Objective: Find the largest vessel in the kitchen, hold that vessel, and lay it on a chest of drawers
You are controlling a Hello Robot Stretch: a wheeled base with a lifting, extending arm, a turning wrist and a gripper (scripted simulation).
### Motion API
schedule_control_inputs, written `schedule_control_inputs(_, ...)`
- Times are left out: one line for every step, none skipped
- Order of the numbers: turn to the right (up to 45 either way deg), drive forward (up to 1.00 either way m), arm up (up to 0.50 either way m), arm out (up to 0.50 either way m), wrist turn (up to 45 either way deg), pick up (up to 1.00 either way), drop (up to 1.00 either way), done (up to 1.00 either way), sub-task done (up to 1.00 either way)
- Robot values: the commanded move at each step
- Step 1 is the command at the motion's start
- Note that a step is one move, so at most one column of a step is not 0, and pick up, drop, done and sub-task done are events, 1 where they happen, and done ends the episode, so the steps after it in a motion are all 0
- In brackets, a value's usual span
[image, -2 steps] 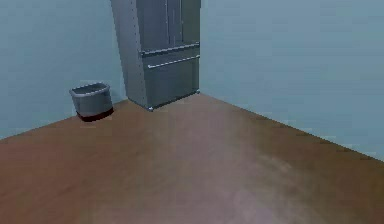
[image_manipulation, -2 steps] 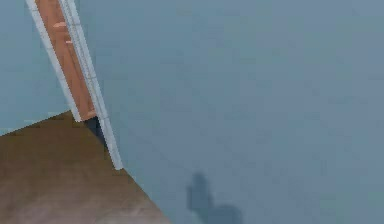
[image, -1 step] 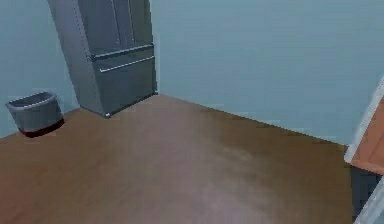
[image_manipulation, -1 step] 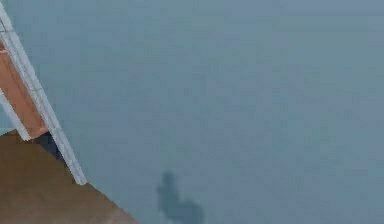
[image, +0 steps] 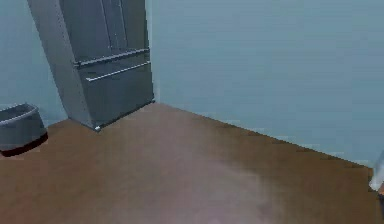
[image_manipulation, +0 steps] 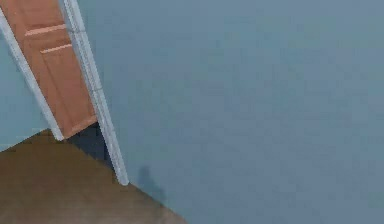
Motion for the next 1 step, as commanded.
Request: schedule_control_inputs(-45.0, 0.0, 0.0, 0.0, 0.0, 0.0, 0.0, 0.0, 0.0)
